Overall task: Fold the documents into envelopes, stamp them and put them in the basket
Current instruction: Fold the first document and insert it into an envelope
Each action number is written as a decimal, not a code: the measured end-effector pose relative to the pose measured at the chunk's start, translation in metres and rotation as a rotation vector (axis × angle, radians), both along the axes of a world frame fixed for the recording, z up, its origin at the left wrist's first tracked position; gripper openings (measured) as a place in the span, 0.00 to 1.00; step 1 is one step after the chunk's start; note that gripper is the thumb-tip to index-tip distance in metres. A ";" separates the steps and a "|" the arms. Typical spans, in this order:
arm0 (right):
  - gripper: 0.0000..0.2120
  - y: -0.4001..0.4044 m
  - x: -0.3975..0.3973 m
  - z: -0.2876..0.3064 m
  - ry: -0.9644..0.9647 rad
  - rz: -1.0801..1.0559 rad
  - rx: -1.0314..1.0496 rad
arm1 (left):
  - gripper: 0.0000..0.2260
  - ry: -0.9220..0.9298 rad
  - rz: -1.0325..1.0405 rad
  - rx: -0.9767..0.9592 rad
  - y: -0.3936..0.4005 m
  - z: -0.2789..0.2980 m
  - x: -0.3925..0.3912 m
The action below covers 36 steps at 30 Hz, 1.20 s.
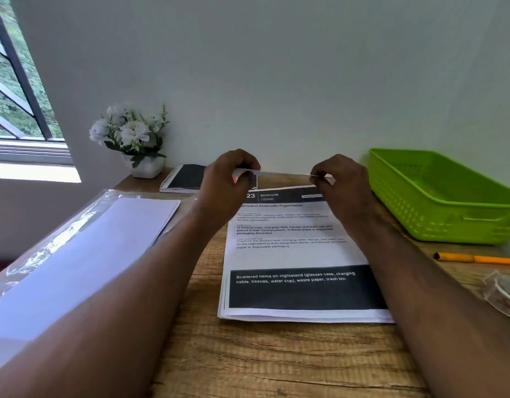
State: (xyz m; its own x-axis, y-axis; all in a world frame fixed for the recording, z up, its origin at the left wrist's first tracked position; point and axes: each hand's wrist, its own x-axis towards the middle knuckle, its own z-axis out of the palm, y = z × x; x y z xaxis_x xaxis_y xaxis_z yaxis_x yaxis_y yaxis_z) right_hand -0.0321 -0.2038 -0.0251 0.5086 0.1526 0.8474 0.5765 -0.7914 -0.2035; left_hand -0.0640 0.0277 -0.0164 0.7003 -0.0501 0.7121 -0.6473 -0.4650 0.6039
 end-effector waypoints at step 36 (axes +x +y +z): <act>0.26 0.048 -0.007 -0.035 0.967 -0.256 -0.429 | 0.26 0.611 0.107 0.973 -0.030 -0.042 0.012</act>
State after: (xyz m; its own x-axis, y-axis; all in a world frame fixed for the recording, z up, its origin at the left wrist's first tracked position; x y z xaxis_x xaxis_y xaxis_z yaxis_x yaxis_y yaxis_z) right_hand -0.0392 -0.1557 -0.0606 0.9905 0.1349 -0.0272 0.1288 -0.9786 -0.1603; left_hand -0.0517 -0.0026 -0.0582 0.9487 -0.3115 -0.0543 -0.2998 -0.9408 0.1584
